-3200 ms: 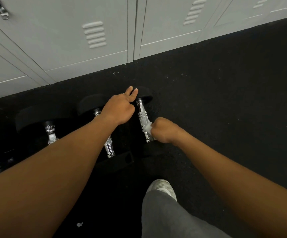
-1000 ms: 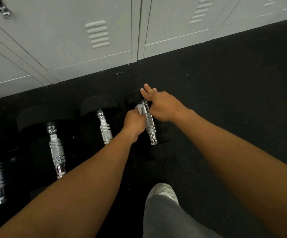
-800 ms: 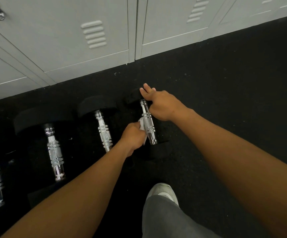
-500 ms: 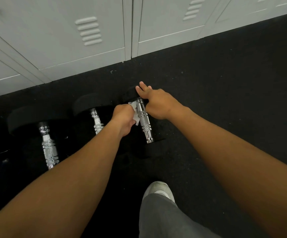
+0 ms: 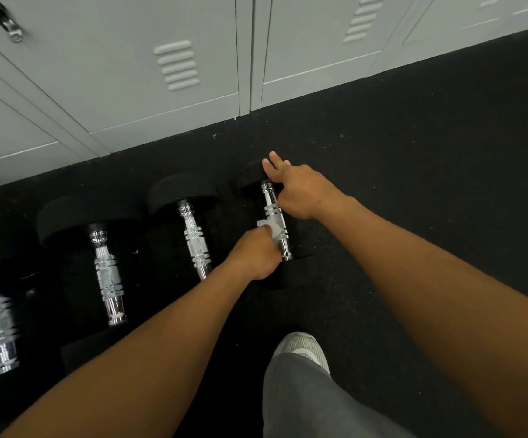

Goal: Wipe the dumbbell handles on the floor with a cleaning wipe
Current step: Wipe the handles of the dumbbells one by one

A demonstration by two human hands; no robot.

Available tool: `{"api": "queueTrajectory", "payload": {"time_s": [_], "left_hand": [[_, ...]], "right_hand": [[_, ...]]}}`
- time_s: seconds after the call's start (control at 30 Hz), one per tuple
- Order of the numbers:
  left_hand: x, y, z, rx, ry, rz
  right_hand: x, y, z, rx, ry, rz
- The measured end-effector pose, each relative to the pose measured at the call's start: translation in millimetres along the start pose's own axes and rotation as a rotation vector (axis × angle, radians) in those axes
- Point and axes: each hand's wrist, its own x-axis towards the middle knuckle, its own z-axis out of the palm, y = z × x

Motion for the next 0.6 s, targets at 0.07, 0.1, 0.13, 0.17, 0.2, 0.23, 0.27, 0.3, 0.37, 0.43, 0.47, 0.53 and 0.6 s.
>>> {"api": "queueTrajectory", "payload": {"time_s": [0.07,0.1,0.13,0.17,0.2,0.23,0.27,0.3,0.37,0.43,0.47,0.53,0.6], "left_hand": [[-5.4,-2.5,1.3,-0.010,-0.072,0.000],[-7.6,-3.9,2.5,-0.014,-0.102,-0.007],[-8.8,-5.2,3.1,-0.010,-0.129,-0.013],[-9.3,-6.0,2.7,-0.010,-0.151,-0.018],[-9.6,-6.7,0.8,-0.022,-0.167,-0.032],[-9.5,-7.7,-2.2,-0.058,-0.167,-0.049],[-9.9,-8.2,-6.3,-0.112,-0.162,-0.065],[-10.6,-8.1,-10.2,-0.167,-0.156,-0.081],[-12.1,-7.4,-16.7,-0.240,-0.159,-0.128],[-12.9,-5.1,-20.5,-0.287,-0.183,-0.173],[-13.0,-2.5,-22.2,-0.300,-0.188,-0.192],[-12.5,3.9,-24.7,-0.290,-0.190,-0.234],[-12.3,9.6,-24.9,-0.287,-0.183,-0.265]], "right_hand": [[0.4,0.0,0.8,-0.005,0.005,-0.001],[0.7,0.0,1.2,-0.007,0.007,-0.003],[0.7,-0.1,1.5,-0.010,0.008,-0.005],[0.8,-0.2,1.6,-0.012,0.007,-0.006],[0.6,-0.4,1.7,-0.016,0.006,-0.009],[0.7,-0.8,1.9,-0.017,0.006,-0.011],[0.5,-1.1,2.1,-0.014,0.008,-0.011],[0.3,-1.3,2.3,-0.010,0.011,-0.008],[0.0,-2.1,2.8,-0.008,0.015,-0.006],[0.0,-3.3,3.3,-0.013,0.014,-0.007],[0.1,-4.2,3.4,-0.018,0.012,-0.009],[0.6,-5.9,3.8,-0.029,0.008,-0.016],[1.3,-7.4,3.9,-0.035,0.006,-0.021]]}}
